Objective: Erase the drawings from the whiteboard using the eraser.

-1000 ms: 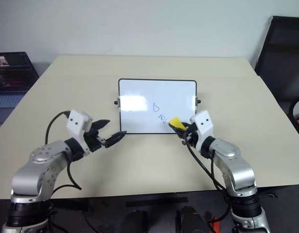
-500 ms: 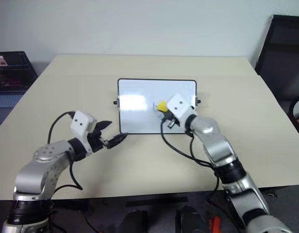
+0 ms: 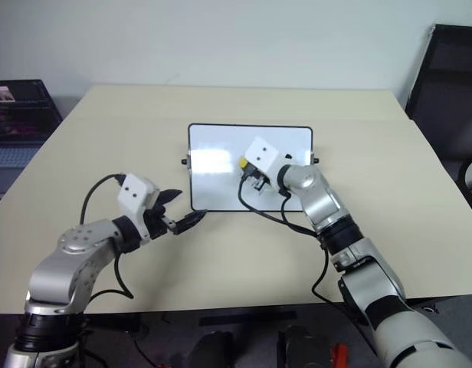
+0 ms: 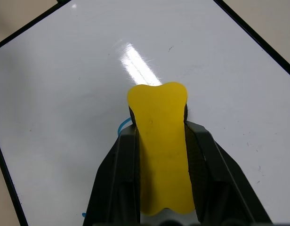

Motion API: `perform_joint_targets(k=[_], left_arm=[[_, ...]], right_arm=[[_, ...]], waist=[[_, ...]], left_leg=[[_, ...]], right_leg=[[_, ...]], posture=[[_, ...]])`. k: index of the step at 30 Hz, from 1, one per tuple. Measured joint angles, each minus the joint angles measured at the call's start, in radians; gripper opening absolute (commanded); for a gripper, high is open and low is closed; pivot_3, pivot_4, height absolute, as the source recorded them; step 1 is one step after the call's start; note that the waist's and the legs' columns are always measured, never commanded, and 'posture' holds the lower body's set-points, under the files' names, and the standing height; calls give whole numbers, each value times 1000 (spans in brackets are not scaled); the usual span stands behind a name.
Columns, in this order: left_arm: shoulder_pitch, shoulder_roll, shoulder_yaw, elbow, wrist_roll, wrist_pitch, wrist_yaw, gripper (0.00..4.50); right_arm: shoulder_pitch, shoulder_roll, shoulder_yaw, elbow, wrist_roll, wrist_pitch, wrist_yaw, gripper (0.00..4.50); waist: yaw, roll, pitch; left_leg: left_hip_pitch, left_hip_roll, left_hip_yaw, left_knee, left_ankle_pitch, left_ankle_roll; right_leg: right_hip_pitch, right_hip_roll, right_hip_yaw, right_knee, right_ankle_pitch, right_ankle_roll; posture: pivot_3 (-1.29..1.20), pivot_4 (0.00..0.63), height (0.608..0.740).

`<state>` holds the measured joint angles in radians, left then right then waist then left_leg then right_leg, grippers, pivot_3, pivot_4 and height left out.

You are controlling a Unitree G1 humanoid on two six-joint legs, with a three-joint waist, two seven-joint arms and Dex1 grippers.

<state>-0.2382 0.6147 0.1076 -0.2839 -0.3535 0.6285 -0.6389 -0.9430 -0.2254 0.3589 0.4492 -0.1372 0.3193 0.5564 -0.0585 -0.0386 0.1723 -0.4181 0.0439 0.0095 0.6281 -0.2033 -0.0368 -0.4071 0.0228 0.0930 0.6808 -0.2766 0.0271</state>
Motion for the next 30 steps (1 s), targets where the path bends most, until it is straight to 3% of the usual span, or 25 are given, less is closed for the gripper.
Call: perform_joint_targets(k=[6,14,25,30], left_arm=[[-13,-2,-21,-5,0,12,7,4500],[-24,-3,-26,-4,-1,13,8,4500],[-5,-5,-26,13,1,-25,-10,4500],[-4,-5,-30,22,4,-43,-20,4500]], right_arm=[[15,-34,39,-21,-15,-2,103,970],[-39,-8,6,67,-75,-84,-60,970],[9,-32,49,-2,-81,-55,97,970],[16,-36,44,-12,-109,-63,37,970]], waist=[[0,0,0],[0,0,0],[0,0,0],[0,0,0]], left_leg=[[1,0,-1,0,0,0],[1,0,0,1,0,0],[1,0,-1,1,0,0],[1,0,-1,1,0,0]], right_leg=[[0,0,0,0,0,0],[1,0,0,1,0,0],[0,0,0,1,0,0],[1,0,0,1,0,0]], posture=[[0,150,740],[0,150,740],[0,150,740],[0,150,740]])
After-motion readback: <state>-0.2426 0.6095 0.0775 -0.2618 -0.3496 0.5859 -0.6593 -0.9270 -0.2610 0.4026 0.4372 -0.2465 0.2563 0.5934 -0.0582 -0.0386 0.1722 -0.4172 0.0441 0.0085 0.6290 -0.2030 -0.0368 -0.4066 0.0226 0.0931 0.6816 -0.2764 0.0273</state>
